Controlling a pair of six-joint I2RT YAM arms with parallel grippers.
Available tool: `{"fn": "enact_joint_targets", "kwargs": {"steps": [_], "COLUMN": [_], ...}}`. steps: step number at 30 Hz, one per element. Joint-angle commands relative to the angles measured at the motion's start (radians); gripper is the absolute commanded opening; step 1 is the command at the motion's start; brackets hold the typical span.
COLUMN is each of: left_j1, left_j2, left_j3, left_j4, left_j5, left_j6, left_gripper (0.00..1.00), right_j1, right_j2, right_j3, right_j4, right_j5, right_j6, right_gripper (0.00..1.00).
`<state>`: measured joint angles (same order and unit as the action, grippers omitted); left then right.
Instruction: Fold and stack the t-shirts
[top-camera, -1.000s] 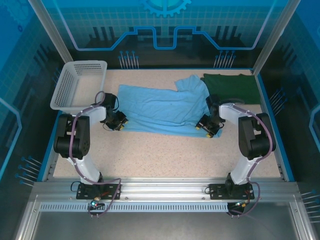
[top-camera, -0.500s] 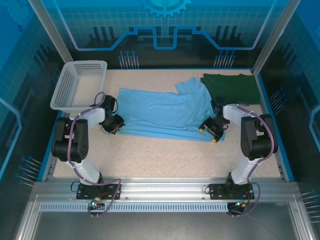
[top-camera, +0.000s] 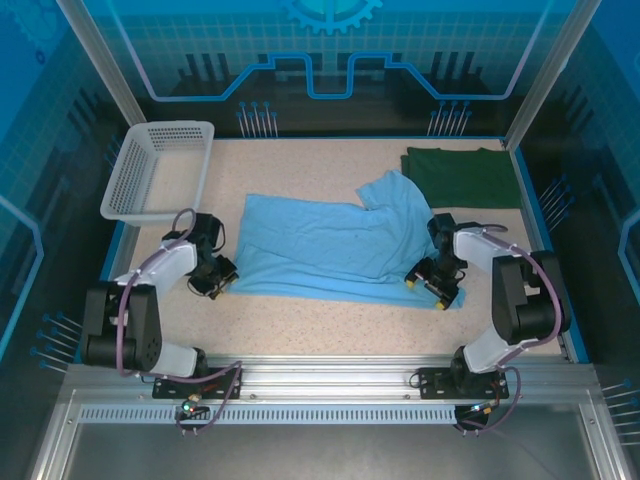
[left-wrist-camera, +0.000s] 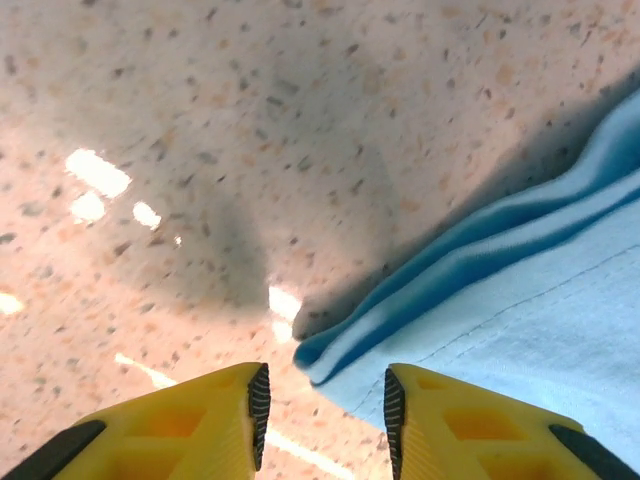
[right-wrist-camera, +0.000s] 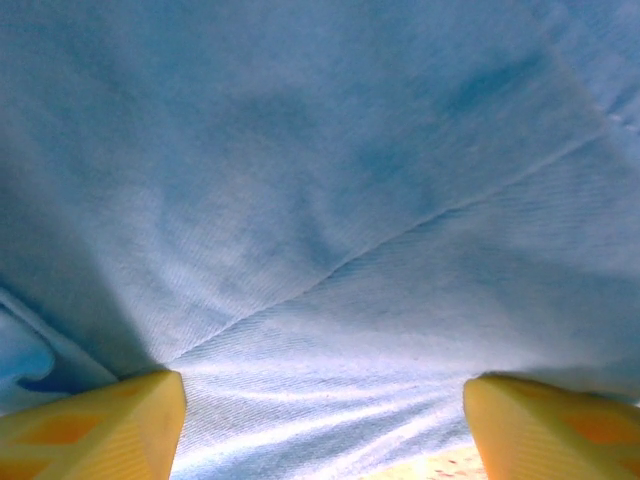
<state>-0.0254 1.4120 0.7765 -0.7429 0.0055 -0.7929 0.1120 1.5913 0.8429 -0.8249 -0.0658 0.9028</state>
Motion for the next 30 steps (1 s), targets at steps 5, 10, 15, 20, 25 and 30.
{"fn": "enact_joint_targets", "kwargs": {"steps": [5,10,15,20,25,30], "left_j1": [-0.011,-0.147,-0.285,-0.327,-0.330,-0.318], "left_j2": [-0.096,-0.014,0.130,0.268,0.344,0.343], "left_j3": [0.171,0.256,0.274,0.288,0.278,0.200], "left_j4": [-0.093,-0.032,0.058,0.125,0.112,0.084], "left_j5": [-0.035,0.022,0.050,0.062,0.006,-0.066], "left_j6": [0.042,0.076,0.031,-0.020,-0.028,-0.068], "left_gripper": [0.41,0.31,0.24,0.21,0.22,0.26], "right_j1": [0.012,0.066,0.181,0.313,0.412,0.495], "right_j2": [-0.103,-0.160,-0.145,-0.056,0.070,0.211], "right_j3": [0.082,0.141,0.165,0.201,0.274,0.383], "right_j4": [-0.061,-0.033,0.028,0.071,0.104,0.106], "right_j5": [0.096,0.105,0.078,0.042,-0.003,-0.050], "right_j6": [-0.077,-0.096,-0.080,-0.055,-0.059,-0.098], "right_gripper": [0.80,0.81,0.79,0.71,0.69,0.71]}}
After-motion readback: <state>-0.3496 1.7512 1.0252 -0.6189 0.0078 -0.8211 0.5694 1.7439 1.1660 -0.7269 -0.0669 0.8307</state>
